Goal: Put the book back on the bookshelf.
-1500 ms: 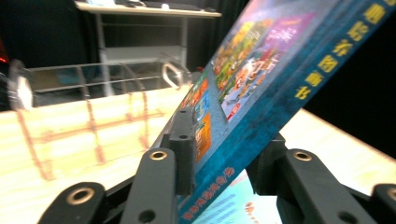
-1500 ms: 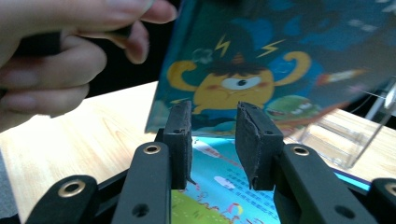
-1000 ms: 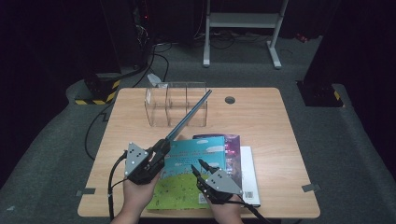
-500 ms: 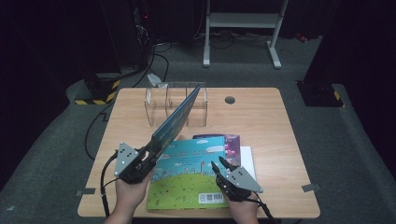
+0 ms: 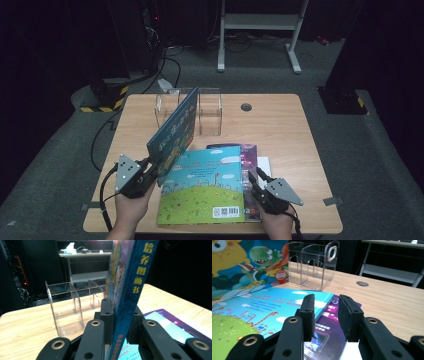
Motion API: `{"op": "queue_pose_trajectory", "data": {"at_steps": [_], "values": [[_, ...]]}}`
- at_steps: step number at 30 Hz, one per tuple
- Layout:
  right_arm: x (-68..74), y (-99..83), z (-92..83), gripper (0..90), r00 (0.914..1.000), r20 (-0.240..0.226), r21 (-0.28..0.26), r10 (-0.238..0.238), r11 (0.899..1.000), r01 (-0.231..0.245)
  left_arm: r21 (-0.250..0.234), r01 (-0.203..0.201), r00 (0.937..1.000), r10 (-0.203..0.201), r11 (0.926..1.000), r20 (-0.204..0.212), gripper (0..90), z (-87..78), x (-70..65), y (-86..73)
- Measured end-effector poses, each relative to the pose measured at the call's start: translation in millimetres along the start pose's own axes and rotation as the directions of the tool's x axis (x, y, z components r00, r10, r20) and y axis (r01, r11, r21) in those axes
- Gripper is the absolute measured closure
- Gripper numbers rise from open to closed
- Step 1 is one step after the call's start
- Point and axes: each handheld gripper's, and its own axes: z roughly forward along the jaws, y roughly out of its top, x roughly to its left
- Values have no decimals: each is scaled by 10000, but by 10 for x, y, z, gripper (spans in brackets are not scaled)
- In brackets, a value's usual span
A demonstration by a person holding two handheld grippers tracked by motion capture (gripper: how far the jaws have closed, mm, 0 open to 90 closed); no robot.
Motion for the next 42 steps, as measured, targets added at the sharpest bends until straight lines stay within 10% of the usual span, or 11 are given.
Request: {"op": "queue_pose_trajectory", "data": {"at_steps": [42], "values": [[-54,-26,-11,647,9996,34,80,296,9995,-297,-306,209,9990,-197,9993,404,768,-3,225,14]]}}
